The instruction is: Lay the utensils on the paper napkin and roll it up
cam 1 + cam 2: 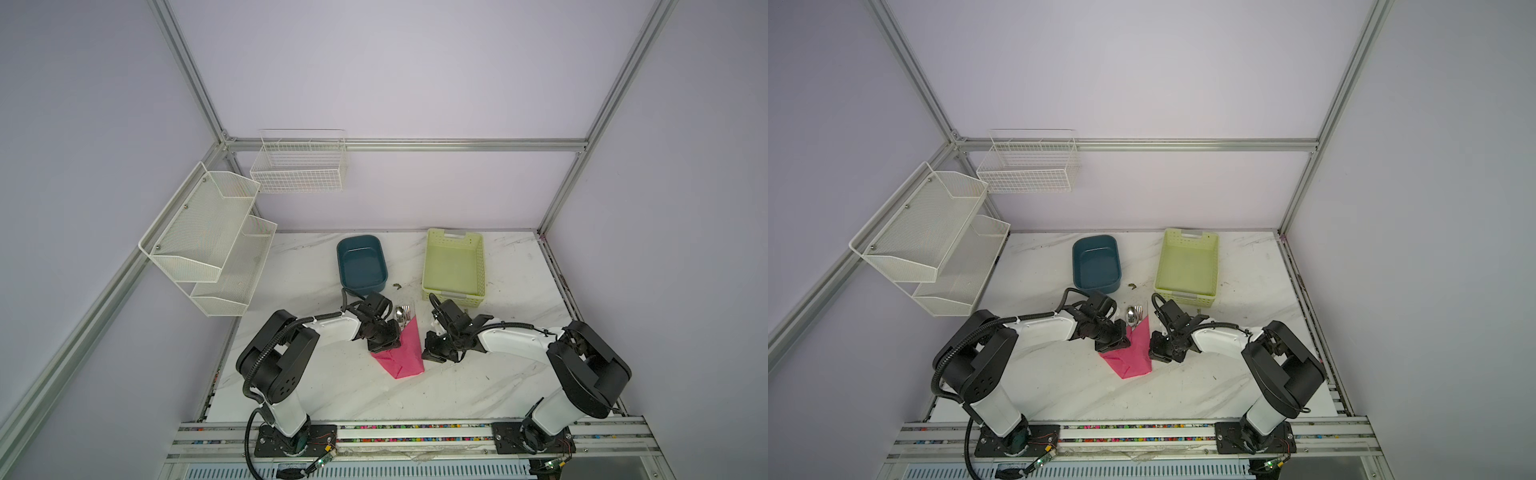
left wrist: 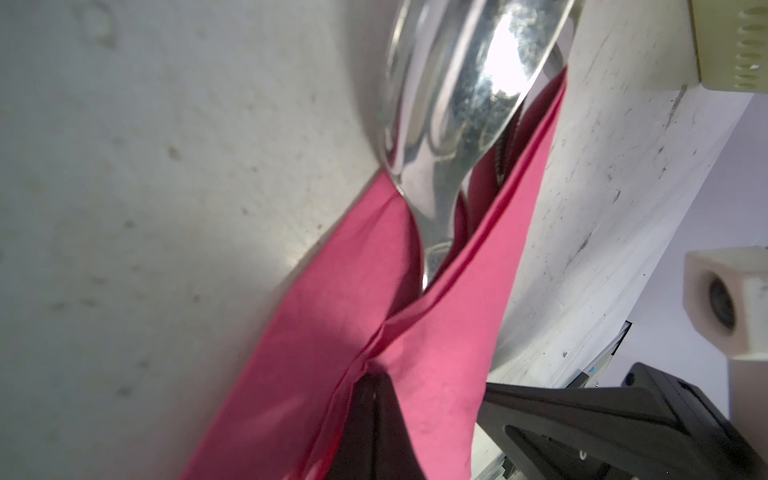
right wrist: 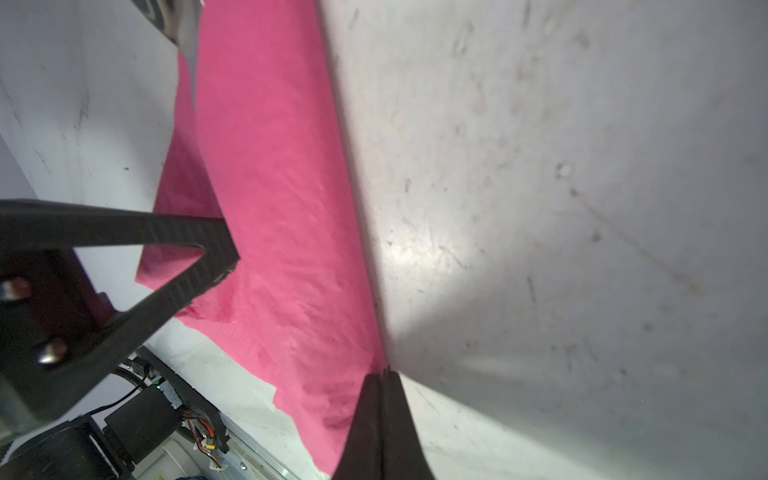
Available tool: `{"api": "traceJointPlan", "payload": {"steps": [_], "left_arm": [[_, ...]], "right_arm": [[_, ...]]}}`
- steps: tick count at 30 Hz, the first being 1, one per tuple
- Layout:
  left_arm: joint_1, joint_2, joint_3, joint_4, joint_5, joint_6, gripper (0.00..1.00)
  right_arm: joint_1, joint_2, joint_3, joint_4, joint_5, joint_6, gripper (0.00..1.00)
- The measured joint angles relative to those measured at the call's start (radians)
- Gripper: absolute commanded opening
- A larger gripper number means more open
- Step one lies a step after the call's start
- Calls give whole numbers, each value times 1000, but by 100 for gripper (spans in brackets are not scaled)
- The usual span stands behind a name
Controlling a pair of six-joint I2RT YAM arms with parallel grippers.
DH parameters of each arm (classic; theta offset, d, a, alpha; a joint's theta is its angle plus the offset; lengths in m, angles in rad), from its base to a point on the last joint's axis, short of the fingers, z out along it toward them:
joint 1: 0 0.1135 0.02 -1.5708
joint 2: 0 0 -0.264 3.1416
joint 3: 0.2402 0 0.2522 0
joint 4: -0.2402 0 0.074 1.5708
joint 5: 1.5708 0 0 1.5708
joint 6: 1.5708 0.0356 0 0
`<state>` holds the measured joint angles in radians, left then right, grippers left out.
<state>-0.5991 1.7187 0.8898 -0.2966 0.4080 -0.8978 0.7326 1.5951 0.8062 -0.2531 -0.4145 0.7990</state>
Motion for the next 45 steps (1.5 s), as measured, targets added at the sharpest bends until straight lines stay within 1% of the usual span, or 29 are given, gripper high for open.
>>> {"api": "traceJointPlan", "payload": {"steps": [7, 14, 23, 26, 33, 41, 45], "left_arm": [[0, 0, 0, 0, 0, 0, 2], [0, 0, 0, 0, 0, 0, 2], [0, 0, 0, 0, 0, 0, 2], [0, 0, 0, 0, 0, 0, 2], [0, 0, 0, 0, 0, 0, 2], [0, 0, 0, -1, 0, 0, 2], [0, 0, 0, -1, 1, 0, 2]], "right_arm": [[-8, 4, 54, 4, -13, -20, 0], [-18, 70, 56, 9, -13, -39, 0], [-32, 70, 58, -6, 0, -47, 0], [-37, 70, 72, -29, 18, -49, 0], [-56, 73, 126, -31, 15, -76, 0], [-77, 152, 139, -23, 3, -117, 0], [-82, 153, 140, -23, 8, -121, 0]]}}
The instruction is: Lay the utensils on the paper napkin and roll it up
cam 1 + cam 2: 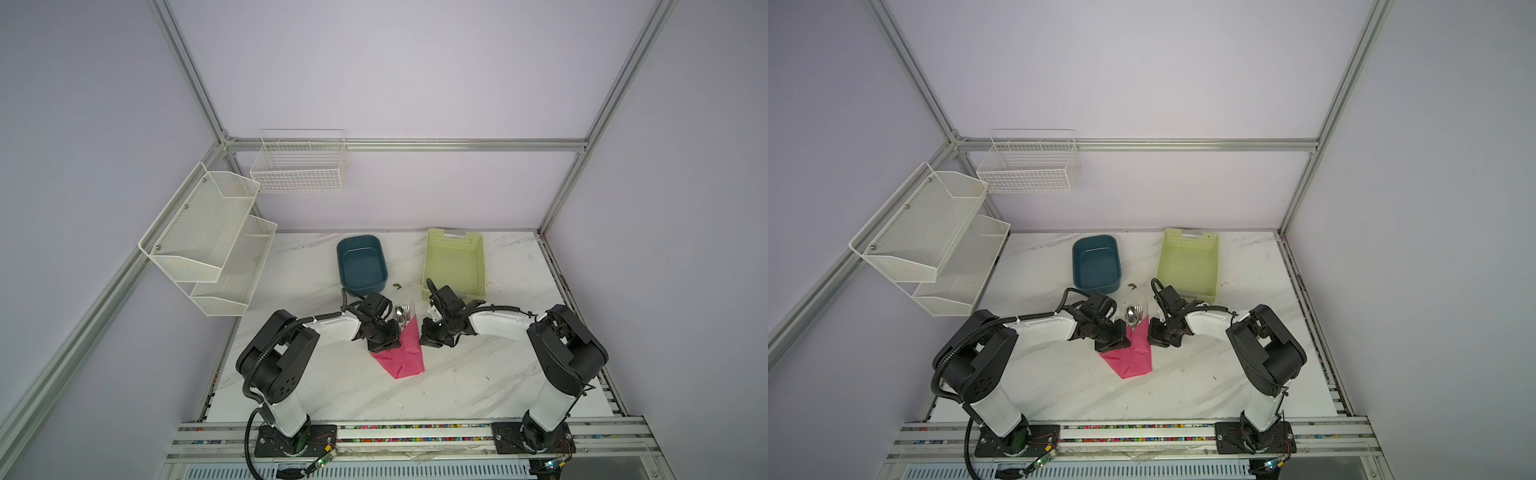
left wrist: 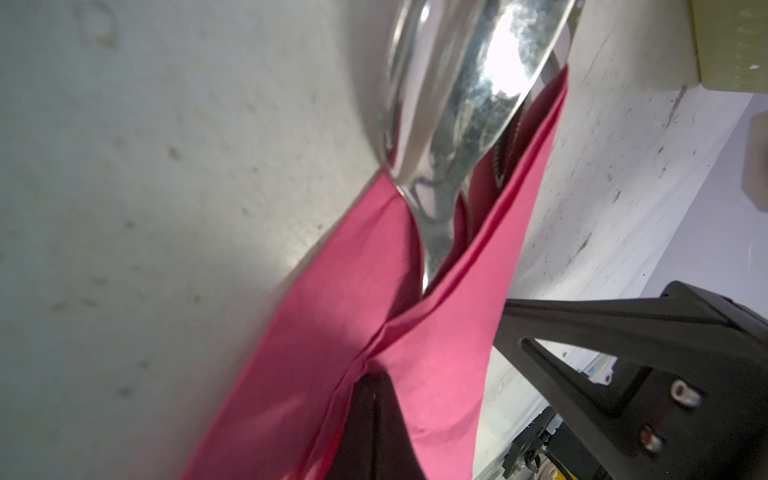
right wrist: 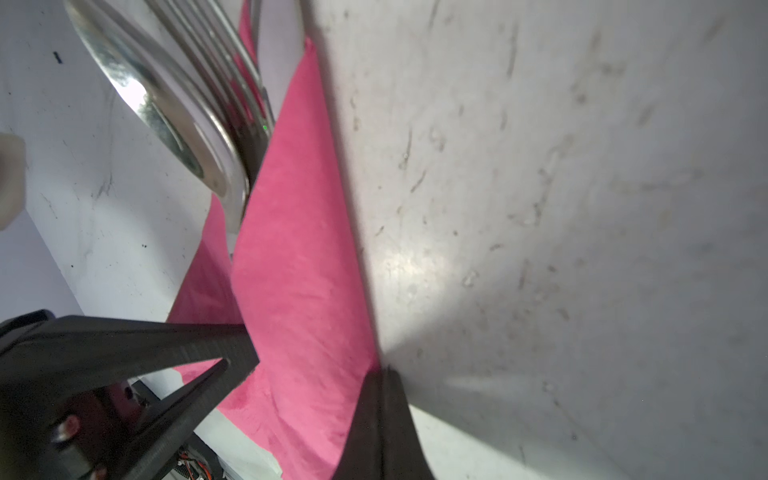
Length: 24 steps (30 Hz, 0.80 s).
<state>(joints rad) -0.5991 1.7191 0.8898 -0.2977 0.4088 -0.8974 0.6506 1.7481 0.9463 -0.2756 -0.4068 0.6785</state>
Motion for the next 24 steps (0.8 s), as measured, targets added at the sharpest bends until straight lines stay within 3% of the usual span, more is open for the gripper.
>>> {"api": "traceJointPlan", "payload": {"steps": [24], "left_arm": [[0, 0, 0, 0, 1, 0, 2]], "right_arm": [[-24, 51, 91, -58, 28, -39, 0]]}}
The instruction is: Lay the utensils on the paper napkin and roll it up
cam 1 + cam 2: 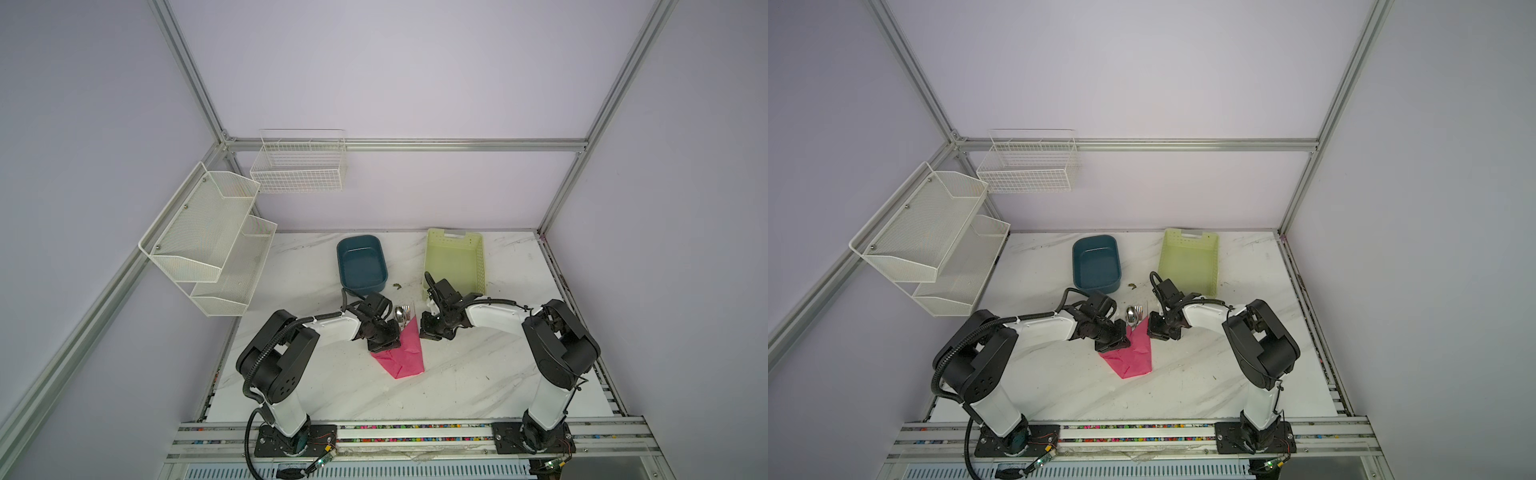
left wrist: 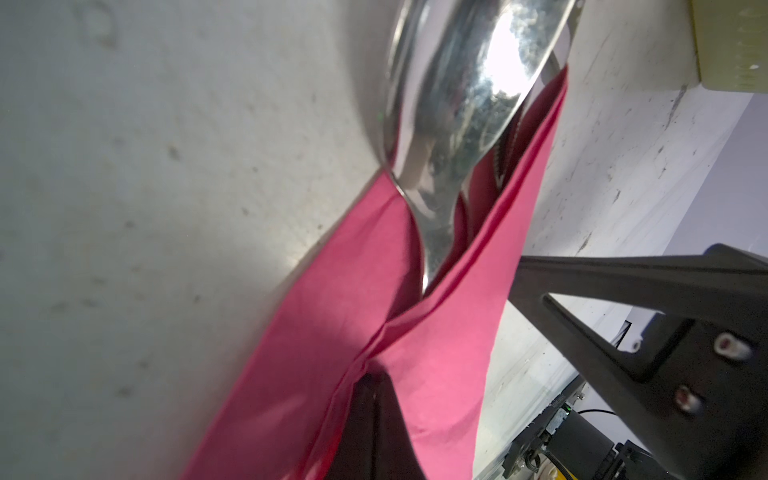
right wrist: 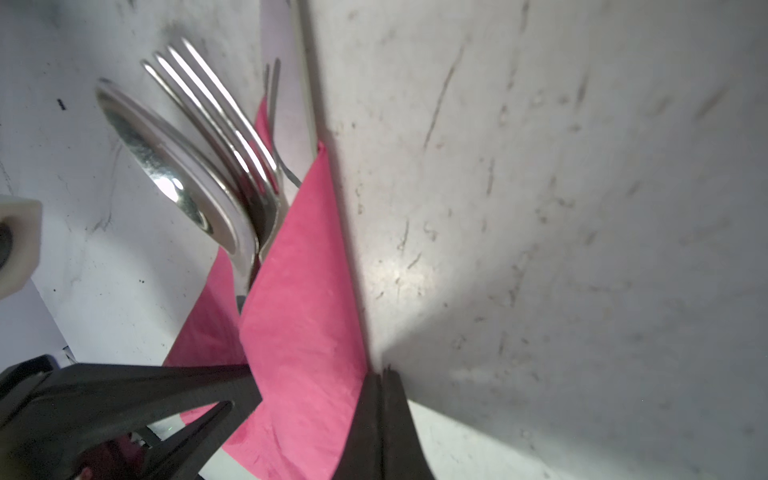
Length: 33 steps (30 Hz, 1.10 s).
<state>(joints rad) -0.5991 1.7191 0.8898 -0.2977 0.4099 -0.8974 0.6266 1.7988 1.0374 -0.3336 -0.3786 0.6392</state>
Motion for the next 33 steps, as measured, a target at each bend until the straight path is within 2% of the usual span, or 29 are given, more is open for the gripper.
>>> {"api": "traceJointPlan", "payload": {"steps": [33], "left_arm": [[0, 0, 0, 0, 1, 0, 2]], "right_arm": [[-32, 39, 72, -16, -27, -36, 0]]}}
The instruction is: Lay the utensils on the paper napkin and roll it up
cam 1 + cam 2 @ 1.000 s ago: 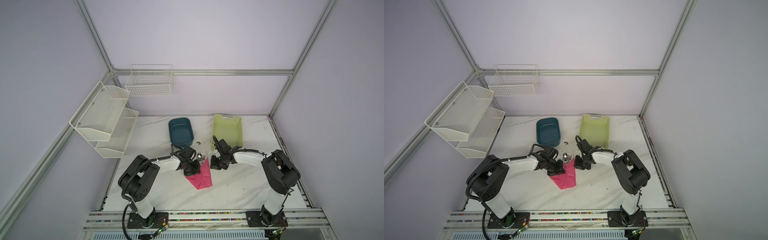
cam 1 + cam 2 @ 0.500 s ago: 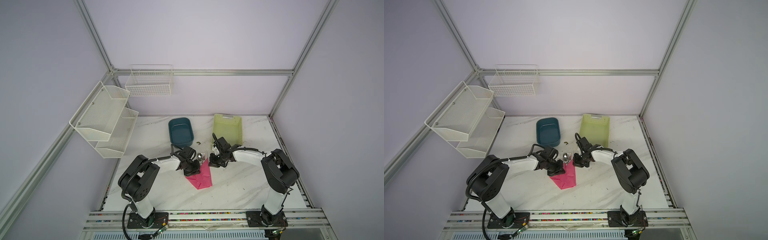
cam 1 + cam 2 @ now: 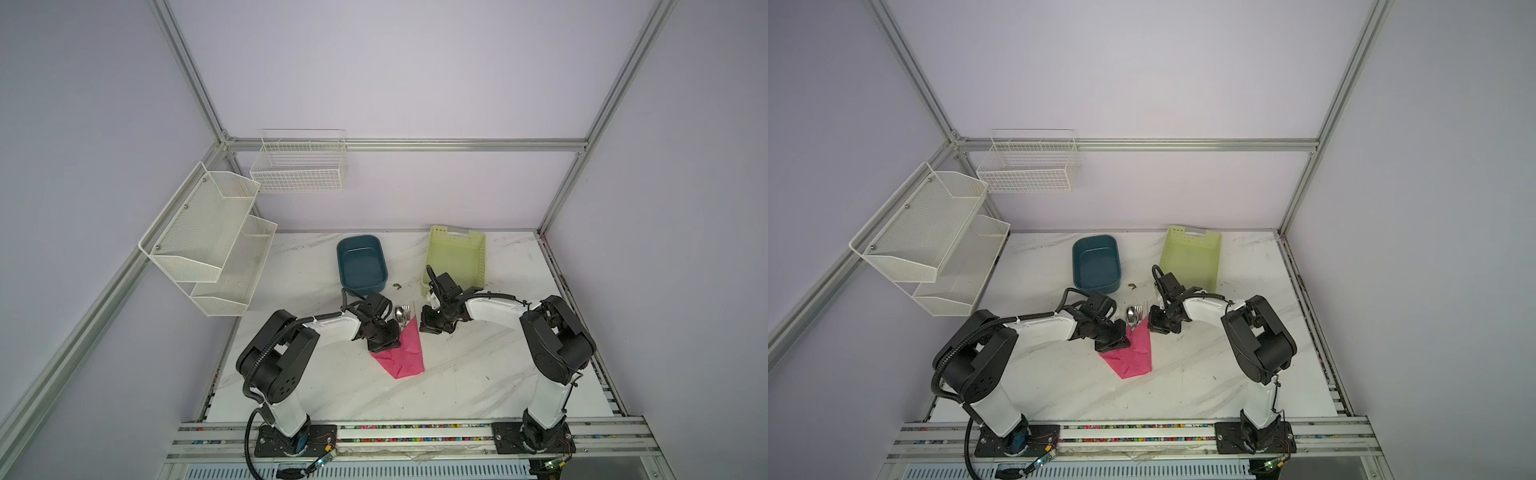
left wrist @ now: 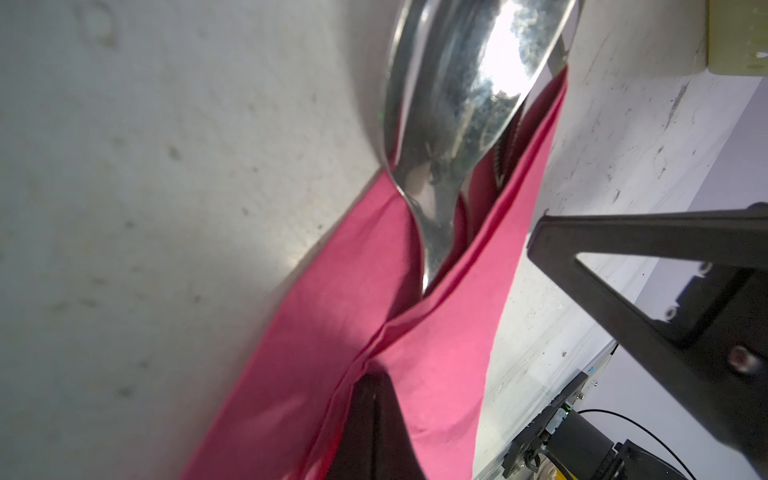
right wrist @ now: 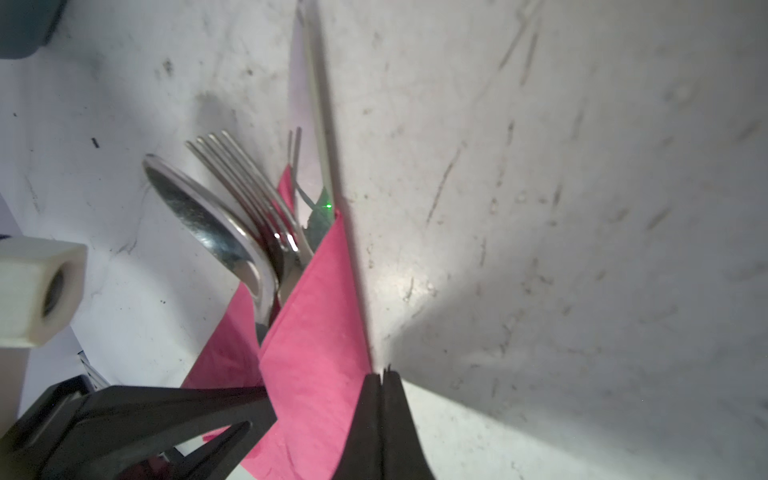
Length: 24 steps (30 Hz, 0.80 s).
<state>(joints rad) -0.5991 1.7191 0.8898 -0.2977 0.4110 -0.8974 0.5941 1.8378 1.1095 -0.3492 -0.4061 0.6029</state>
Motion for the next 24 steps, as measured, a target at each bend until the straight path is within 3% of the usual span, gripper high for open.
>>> {"api": "traceJointPlan", "payload": {"steps": [13, 24], "left_arm": [[0, 0, 0, 0, 0, 0, 2], [0, 0, -2, 1, 1, 0, 2]], "right_arm": [[-1, 71, 61, 16, -5, -16, 0], [-4, 37, 72, -36, 58, -20, 0]]}}
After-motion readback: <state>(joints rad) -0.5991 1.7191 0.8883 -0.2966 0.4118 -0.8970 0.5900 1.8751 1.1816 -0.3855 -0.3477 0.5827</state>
